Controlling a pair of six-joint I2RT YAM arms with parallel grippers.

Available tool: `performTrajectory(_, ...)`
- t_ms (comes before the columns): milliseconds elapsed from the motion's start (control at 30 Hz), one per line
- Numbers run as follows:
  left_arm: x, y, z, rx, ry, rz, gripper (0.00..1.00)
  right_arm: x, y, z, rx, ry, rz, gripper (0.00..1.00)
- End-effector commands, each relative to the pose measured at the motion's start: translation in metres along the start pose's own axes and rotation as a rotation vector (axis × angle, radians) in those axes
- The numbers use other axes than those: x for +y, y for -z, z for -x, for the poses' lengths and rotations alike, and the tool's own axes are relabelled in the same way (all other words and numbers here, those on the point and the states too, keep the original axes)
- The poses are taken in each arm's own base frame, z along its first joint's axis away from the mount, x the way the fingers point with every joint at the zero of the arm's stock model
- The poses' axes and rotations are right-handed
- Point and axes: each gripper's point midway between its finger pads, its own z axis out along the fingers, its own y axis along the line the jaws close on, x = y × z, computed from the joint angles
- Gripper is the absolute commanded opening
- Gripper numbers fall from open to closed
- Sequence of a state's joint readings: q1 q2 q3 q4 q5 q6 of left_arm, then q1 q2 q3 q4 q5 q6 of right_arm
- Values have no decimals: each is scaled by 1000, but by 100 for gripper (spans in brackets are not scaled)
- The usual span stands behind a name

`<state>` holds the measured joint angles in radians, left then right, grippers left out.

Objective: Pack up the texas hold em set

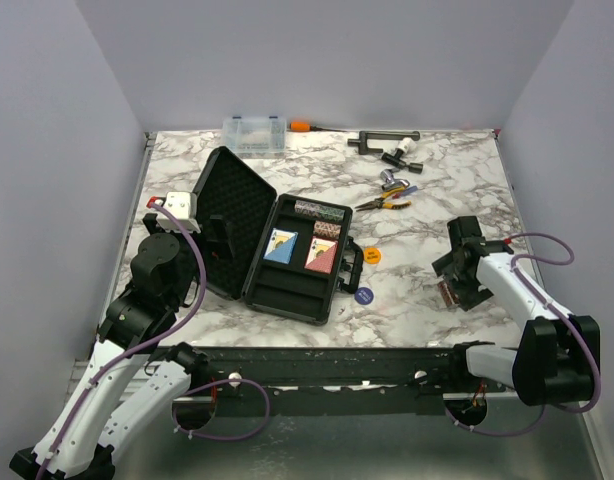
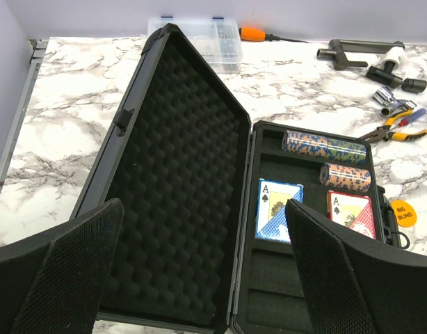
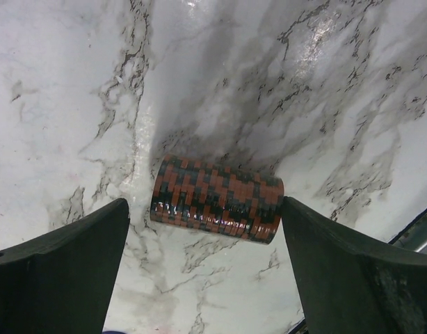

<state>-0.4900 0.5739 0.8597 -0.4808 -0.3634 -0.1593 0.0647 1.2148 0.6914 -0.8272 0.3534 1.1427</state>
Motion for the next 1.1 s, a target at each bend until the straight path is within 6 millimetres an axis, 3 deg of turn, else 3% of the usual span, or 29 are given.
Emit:
performTrajectory(0, 1, 2, -2, 5, 0, -6, 98, -1, -5, 3, -10, -8, -9, 91)
performTrajectory(133, 0, 2, -3, 7, 0, -6, 98, -3, -6, 4, -12, -9, -12, 83)
performTrajectory(233, 1, 2, -2, 7, 0, -5, 98, -2, -8, 2, -6, 3, 3, 65)
performTrajectory(433, 1, 2, -2, 5, 0, -4, 98, 12, -5, 0, 13, 80, 82, 41)
performTrajectory(600, 0, 2, -2, 7, 0, -7, 98, 41, 6, 3, 32, 204, 220, 35)
performTrajectory(733, 0, 1, -2, 8, 1, -8, 98, 89, 27, -35, 202, 323, 541, 23)
performTrajectory(933, -2, -1, -4, 19, -1, -11, 98, 115, 35, -51, 159, 532, 586, 21)
performTrajectory(1067, -2, -2, -5, 24, -2, -11, 98, 125, 38, -63, 78, 717, 523, 21)
